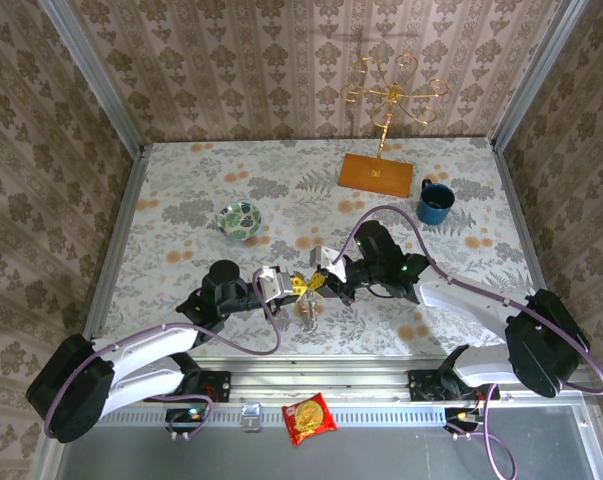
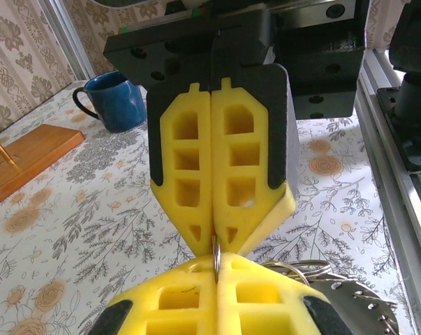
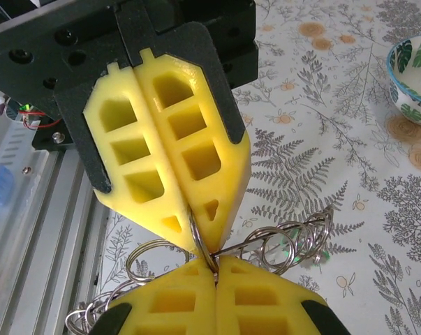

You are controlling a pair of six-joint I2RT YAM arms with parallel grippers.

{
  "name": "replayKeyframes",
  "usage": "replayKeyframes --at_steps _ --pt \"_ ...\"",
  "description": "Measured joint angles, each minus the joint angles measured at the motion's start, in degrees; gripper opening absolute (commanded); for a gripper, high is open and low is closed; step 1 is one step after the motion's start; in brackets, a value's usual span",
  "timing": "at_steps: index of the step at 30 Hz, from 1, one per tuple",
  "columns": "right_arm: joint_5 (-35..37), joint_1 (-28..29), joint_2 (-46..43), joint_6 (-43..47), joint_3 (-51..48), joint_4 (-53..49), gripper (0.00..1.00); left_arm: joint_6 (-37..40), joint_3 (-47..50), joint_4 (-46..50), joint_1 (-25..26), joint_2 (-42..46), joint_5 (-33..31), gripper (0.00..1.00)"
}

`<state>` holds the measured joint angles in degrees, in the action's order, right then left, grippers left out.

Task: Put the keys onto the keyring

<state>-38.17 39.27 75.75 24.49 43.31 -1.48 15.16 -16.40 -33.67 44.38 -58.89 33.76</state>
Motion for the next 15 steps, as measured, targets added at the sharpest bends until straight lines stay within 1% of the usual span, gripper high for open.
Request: replayKeyframes --at_steps 3,8,10,15 --pt "0.7 0.5 0.0 1.8 0.8 -2.5 0.00 0.5 -0.2 1.6 0.2 0.2 -0.2 0.09" --pt "3.9 1.7 0.0 5.6 4.6 -9.9 0.00 3.1 -2.8 6.9 0.2 0.2 -0.2 0.10" --pt "5.3 2.3 0.1 6.9 6.3 -12.5 0.00 4.0 -3.8 8.5 0.2 0.2 -0.4 0.16" --pt "9.3 4.3 1.9 10.0 11.0 -19.6 0.00 6.0 -4.9 11.9 0.2 0.1 -0.8 0.16"
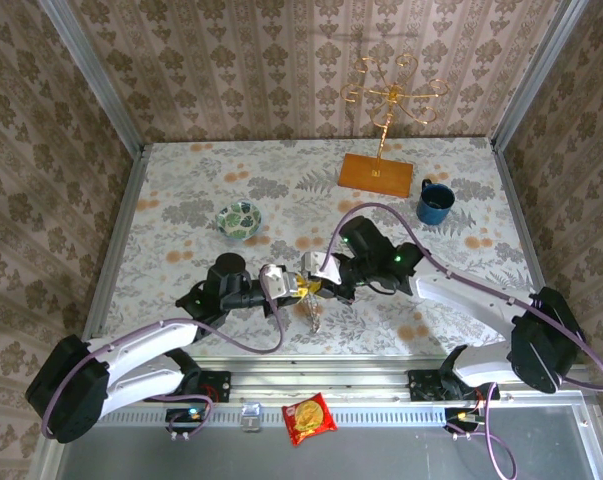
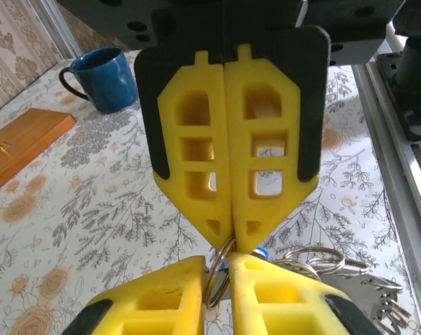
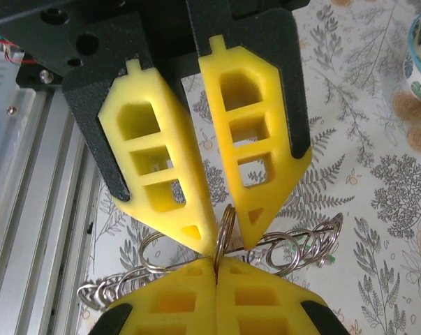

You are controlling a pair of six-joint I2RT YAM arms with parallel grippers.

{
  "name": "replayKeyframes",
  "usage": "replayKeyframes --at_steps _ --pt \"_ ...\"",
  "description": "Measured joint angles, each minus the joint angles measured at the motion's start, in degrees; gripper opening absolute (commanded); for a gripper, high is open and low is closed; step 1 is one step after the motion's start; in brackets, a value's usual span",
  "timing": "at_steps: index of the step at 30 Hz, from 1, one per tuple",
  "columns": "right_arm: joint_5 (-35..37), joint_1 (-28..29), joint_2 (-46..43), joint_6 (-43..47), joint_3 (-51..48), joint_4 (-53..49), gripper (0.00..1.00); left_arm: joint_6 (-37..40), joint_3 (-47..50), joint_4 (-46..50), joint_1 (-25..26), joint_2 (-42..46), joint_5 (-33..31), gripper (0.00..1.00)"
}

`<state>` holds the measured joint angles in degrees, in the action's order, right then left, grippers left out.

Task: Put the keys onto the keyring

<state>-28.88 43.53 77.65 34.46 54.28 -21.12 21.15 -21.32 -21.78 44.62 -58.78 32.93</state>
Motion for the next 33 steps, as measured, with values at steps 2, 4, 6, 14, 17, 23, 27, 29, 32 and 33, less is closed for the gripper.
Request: replayKeyframes --at_steps 2,4,6,14,17,23,27,29,32,33 --pt "0.8 0.6 0.6 0.7 1.2 -1.9 0.00 0.6 0.0 0.9 0.0 0.0 0.0 0.09" --pt "1.8 1.0 0.7 1.4 2.0 -2.8 0.00 1.2 0.0 1.6 0.1 0.0 0.3 0.01" --pt "2.1 1.0 0.7 1.5 2.1 -3.1 0.00 1.6 -0.1 2.1 0.3 0.0 0.2 0.00" --pt "1.1 -0.7 -1.4 -1.8 -2.0 2.3 0.21 1.6 0.0 1.6 0.3 0.0 0.3 0.00" --pt "0.6 -1.7 -2.6 -3.3 -4.2 3.6 0.20 1.5 0.3 0.9 0.3 0.0 0.3 0.00" --pt "0.0 -2.1 -2.6 -5.0 -5.8 5.4 0.21 1.4 0.4 0.7 0.3 0.0 0.3 0.00" --pt "-0.3 -2.2 -2.8 -5.9 -7.4 8.4 0.22 0.9 0.8 -0.3 0.3 0.1 0.3 0.00" --pt "-0.2 -2.5 -3.5 -6.4 -9.9 11.7 0.25 0.2 1.5 -1.2 0.2 0.5 0.3 0.00" --pt "0.0 -2.8 -4.7 -7.5 -14.3 16.6 0.32 -0.6 2.1 -1.9 -0.1 1.1 0.5 0.00" --pt "0.1 -2.8 -4.7 -7.9 -15.1 17.5 0.33 -0.8 2.1 -2.0 -0.1 1.2 0.5 0.00"
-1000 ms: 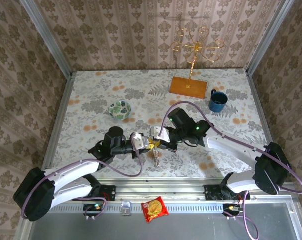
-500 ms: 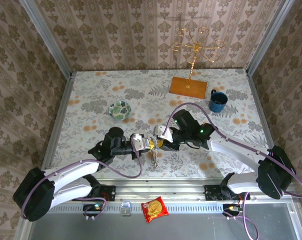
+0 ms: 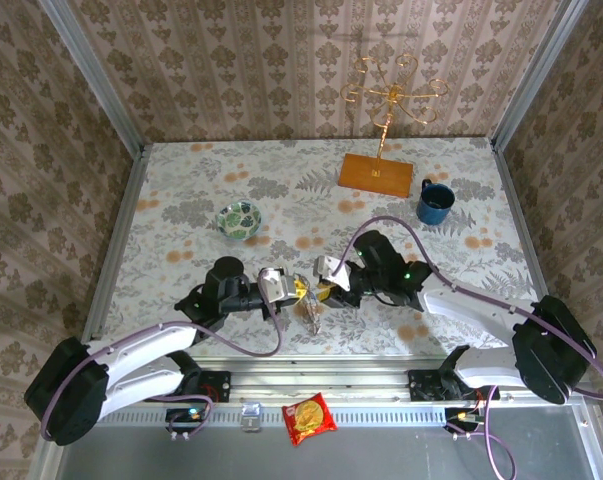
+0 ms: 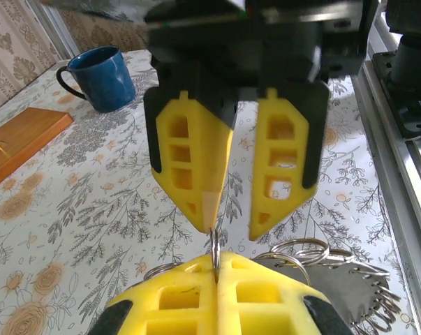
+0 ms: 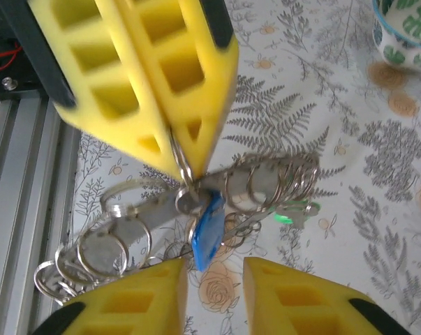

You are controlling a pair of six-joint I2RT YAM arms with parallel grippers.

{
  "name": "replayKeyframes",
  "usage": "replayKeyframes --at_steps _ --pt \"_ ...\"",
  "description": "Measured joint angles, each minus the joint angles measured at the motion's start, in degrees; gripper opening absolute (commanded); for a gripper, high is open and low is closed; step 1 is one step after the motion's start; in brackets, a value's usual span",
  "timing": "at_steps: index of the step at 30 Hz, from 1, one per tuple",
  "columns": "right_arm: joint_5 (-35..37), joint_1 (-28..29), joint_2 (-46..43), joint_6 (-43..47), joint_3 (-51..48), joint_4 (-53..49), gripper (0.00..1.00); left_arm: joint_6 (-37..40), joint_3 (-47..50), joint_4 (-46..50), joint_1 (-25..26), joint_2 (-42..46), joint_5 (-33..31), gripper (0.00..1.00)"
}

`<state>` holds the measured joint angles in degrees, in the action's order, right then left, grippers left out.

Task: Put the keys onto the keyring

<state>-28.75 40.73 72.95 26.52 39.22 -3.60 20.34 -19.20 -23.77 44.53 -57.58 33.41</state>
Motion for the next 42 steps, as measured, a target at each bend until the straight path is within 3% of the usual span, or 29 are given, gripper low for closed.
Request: replayKeyframes --at_steps 15,19,26,41,42 --pt "0.2 2.9 3.8 -5.8 -3.5 14.1 0.39 -4.1 1.9 -6.4 -0.1 -0.2 -0.2 0.00" --pt "1.8 3.0 4.5 -6.4 -4.5 16.2 0.31 -4.7 1.9 -7.8 -0.1 -0.2 -0.3 0.00" --pt "5.3 3.0 3.5 -6.5 -4.8 17.2 0.01 -4.9 1.9 -8.0 -0.1 -0.2 -0.6 0.00" --pt "7.6 3.6 -5.1 -2.4 -1.7 6.3 0.00 -2.6 0.8 -4.5 -0.4 0.9 -0.9 0.00" --pt "7.6 3.6 -5.1 -2.2 -1.4 5.7 0.00 -2.5 0.8 -4.5 -0.4 0.9 -0.9 0.04"
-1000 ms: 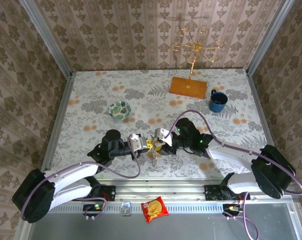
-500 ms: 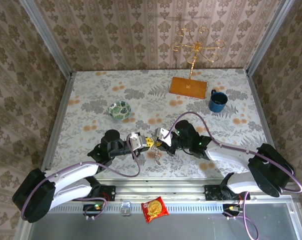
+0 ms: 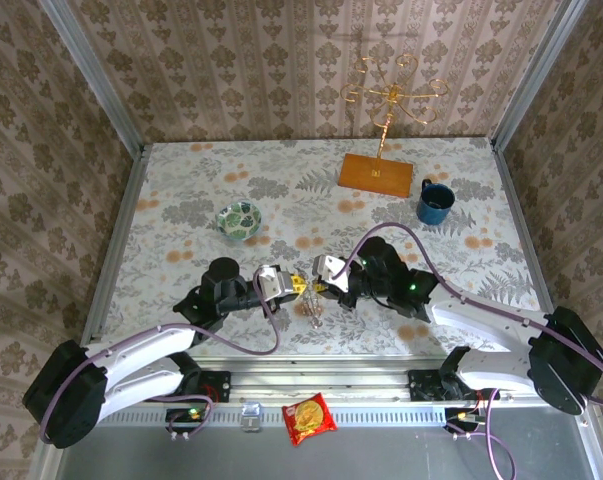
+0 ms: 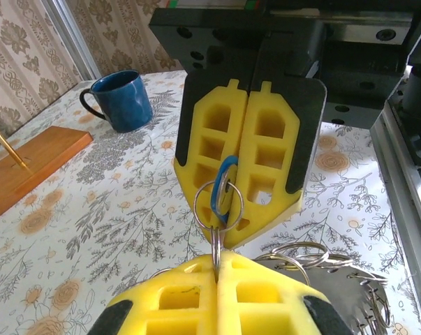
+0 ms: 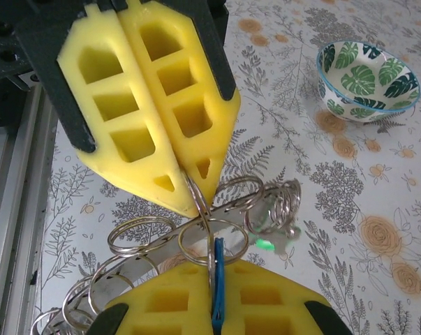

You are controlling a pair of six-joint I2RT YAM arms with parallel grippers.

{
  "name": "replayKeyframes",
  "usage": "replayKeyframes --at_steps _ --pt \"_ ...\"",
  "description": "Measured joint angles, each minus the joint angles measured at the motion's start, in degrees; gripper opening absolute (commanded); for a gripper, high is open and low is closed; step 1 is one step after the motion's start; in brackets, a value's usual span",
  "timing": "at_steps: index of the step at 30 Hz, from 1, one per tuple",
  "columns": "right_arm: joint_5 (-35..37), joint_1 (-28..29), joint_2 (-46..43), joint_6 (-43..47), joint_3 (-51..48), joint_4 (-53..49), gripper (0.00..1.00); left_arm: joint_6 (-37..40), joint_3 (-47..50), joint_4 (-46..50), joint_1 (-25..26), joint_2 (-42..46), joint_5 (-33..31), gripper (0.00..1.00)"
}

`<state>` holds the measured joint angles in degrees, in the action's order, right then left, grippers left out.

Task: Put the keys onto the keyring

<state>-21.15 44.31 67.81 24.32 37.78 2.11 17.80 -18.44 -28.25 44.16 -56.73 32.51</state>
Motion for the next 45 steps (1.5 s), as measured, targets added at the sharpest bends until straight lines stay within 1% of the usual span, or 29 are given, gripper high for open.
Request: replayKeyframes --at_steps 2,4,5,8,9,11,13,14,18,21,23,26,29,32,35,39,45 --pt "0.2 0.0 0.0 0.3 0.7 -1.5 0.00 0.2 -0.1 0.0 0.0 0.0 0.0 0.22" --pt "0.9 0.0 -0.1 0.7 1.7 -3.1 0.00 0.0 -0.1 0.6 0.0 0.1 -0.5 0.37" --pt "1.3 0.0 -0.2 1.0 2.2 -4.2 0.00 0.0 -0.1 0.9 0.0 0.1 -1.1 0.44" --pt "2.2 -0.1 -0.3 1.4 3.8 -6.7 0.00 -0.7 0.2 0.8 -0.1 1.0 -2.9 0.59" --pt "2.5 -0.1 -0.3 1.5 4.5 -7.6 0.00 -1.1 0.5 0.7 -0.1 1.8 -3.9 0.68" --pt "2.7 -0.1 -0.3 1.5 5.8 -9.2 0.00 -1.8 1.3 0.4 -0.1 4.0 -6.6 0.87" --pt "2.8 0.2 -0.2 1.5 7.3 -10.7 0.00 -2.5 2.0 0.4 -0.1 7.2 -10.1 0.97" --pt "3.0 0.4 0.0 1.5 8.3 -11.3 0.00 -2.9 2.5 0.4 -0.2 9.3 -12.2 1.00" --pt "3.2 2.7 2.9 1.4 11.6 -11.3 0.00 -3.8 4.0 1.7 -1.2 19.4 -22.1 1.00" --pt "3.2 5.3 6.9 0.8 14.0 -9.7 0.00 -4.8 4.3 4.6 -1.9 28.3 -32.0 1.00" --pt "3.1 7.0 10.7 -0.7 15.8 -6.8 0.00 -5.5 4.2 7.9 -2.6 33.9 -39.8 1.00" --pt "3.0 9.4 17.3 -4.3 18.6 -1.0 0.00 -6.7 3.1 14.7 -4.4 38.9 -50.2 1.00" --pt "3.0 10.8 22.9 -9.3 19.8 5.6 0.00 -8.1 2.3 20.1 -6.7 41.3 -56.9 1.00" --pt "3.8 11.0 26.5 -12.2 19.8 8.3 0.00 -9.6 2.2 22.9 -9.2 41.8 -59.9 1.00" --pt "6.3 10.9 28.6 -11.6 20.5 5.6 0.00 -11.0 2.2 23.7 -11.0 40.4 -60.4 1.00" --pt "11.5 10.8 29.7 -6.7 22.3 -2.0 0.00 -12.3 2.2 22.8 -11.6 36.0 -60.8 1.00" --pt "22.6 10.7 31.3 3.3 23.2 -13.8 0.00 -13.1 2.7 19.1 -12.2 28.1 -62.0 1.00"
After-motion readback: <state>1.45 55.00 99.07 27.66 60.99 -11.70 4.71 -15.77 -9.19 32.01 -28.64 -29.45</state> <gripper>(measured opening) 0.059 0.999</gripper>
